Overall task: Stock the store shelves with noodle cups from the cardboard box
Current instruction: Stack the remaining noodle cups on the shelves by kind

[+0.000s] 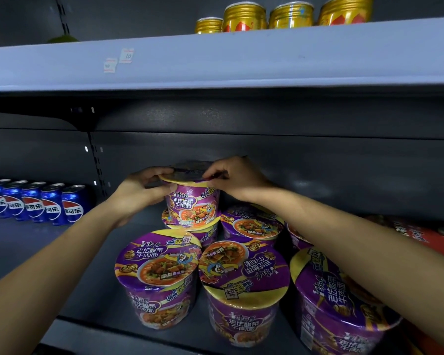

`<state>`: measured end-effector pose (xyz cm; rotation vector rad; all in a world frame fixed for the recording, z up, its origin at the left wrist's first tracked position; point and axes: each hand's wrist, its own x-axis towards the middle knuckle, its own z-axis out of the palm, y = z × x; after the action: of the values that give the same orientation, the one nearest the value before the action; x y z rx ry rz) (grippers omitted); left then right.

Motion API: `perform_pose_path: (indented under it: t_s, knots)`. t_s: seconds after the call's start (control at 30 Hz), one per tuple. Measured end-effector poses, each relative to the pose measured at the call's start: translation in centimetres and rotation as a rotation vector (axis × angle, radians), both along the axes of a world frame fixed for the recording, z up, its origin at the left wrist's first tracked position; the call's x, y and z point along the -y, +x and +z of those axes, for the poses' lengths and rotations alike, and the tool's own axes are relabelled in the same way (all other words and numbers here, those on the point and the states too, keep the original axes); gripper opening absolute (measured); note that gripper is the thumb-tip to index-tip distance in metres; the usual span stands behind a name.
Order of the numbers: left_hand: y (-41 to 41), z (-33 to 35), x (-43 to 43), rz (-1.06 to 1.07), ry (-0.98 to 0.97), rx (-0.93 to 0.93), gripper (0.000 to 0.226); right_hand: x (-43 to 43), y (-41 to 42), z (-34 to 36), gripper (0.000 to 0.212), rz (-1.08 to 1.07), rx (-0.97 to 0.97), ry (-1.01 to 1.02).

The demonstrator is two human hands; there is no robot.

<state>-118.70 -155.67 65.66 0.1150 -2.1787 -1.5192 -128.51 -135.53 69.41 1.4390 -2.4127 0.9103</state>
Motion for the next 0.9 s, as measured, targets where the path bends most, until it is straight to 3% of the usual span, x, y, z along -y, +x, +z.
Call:
perform_pose_path:
  t_s: [0.33, 0.6, 0.9]
  knots:
    - [2.3, 0.6, -1.1, 0.071, -0.097, -0.031, 0.028, -1.6, 2.3, -0.4, 0.048, -0.114, 0.003, 0.082]
    - [6.5, 1.1, -3.2, 0.248, -0.285, 0.03, 0.043, -4.1, 5.3, 0.3, 0.047, -0.092, -0.014, 0.09]
    - [11.9, 2.6, -10.7, 0.315, -0.376, 0.057, 0.028, -10.9, 10.9, 1.3, 0.048, -0.048, -0.092, 0.127]
